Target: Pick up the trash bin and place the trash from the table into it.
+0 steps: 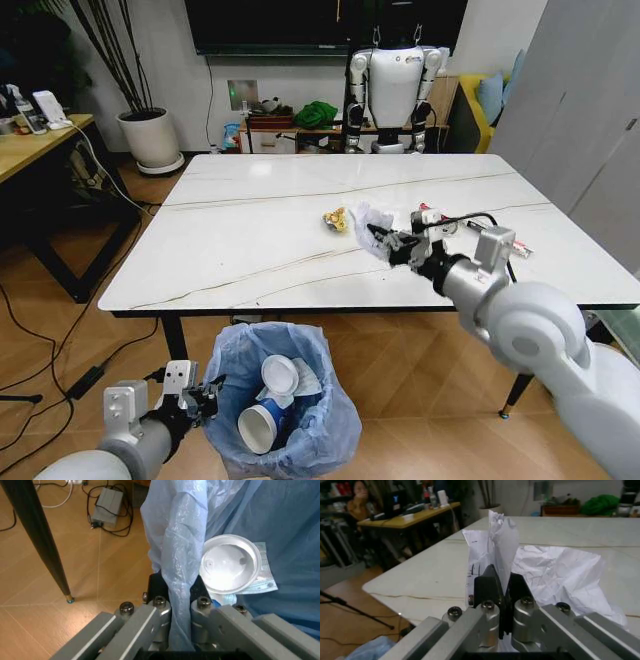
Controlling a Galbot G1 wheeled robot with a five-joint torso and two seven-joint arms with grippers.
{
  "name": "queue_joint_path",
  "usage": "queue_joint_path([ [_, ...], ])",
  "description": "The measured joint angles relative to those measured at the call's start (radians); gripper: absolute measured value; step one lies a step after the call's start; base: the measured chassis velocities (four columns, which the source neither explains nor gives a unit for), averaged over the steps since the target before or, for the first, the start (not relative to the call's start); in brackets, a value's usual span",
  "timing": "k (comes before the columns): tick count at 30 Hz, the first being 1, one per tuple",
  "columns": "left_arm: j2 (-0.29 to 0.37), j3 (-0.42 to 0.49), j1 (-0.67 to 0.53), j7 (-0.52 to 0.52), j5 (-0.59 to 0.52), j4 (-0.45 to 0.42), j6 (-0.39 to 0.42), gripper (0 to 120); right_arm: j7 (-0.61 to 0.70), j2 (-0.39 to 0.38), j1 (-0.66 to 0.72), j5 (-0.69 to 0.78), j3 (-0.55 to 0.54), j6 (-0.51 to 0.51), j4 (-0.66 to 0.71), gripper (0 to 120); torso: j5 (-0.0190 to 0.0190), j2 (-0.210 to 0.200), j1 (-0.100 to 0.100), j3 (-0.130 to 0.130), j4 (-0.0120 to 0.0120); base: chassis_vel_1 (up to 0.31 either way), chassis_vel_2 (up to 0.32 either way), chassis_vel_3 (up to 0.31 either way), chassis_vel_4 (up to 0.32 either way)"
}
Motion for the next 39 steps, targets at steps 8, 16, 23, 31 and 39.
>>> queue_joint_path([
  [8, 0.018, 0.013, -0.018, -0.002, -0.009, 0.000, 0.000, 0, -0.191, -0.034, -0.065, -0.018, -0.083, 0.044, 0.125, 0, -0.0002, 0.000, 0.000, 0.000, 0.0002, 0.000, 0.000, 0.000, 0.000],
  [16, 0.025, 0.027, -0.025, -0.002, -0.012, 0.000, 0.000, 0, -0.244, -0.065, -0.029, -0.102, -0.280, 0.062, 0.137, 0, -0.0001, 0.000, 0.000, 0.000, 0.0002, 0.000, 0.000, 0.000, 0.000],
  [23, 0.017, 0.027, -0.023, -0.001, -0.007, 0.000, 0.000, 0, -0.218, -0.039, 0.038, -0.162, -0.465, 0.064, 0.086, 0, -0.0001, 0.000, 0.000, 0.000, 0.0003, 0.000, 0.000, 0.000, 0.000],
  [31, 0.014, 0.026, -0.019, -0.001, -0.006, 0.000, 0.000, 0, -0.187, -0.012, 0.084, -0.187, -0.521, 0.058, 0.030, 20, -0.0001, 0.000, 0.000, 0.000, 0.0004, 0.000, 0.000, 0.000, 0.000],
  [39, 0.015, 0.024, -0.023, 0.000, -0.006, 0.000, 0.000, 0, -0.172, -0.002, 0.101, -0.175, -0.511, 0.047, 0.021, 48, -0.0002, 0.000, 0.000, 0.000, 0.0003, 0.000, 0.000, 0.000, 0.000],
])
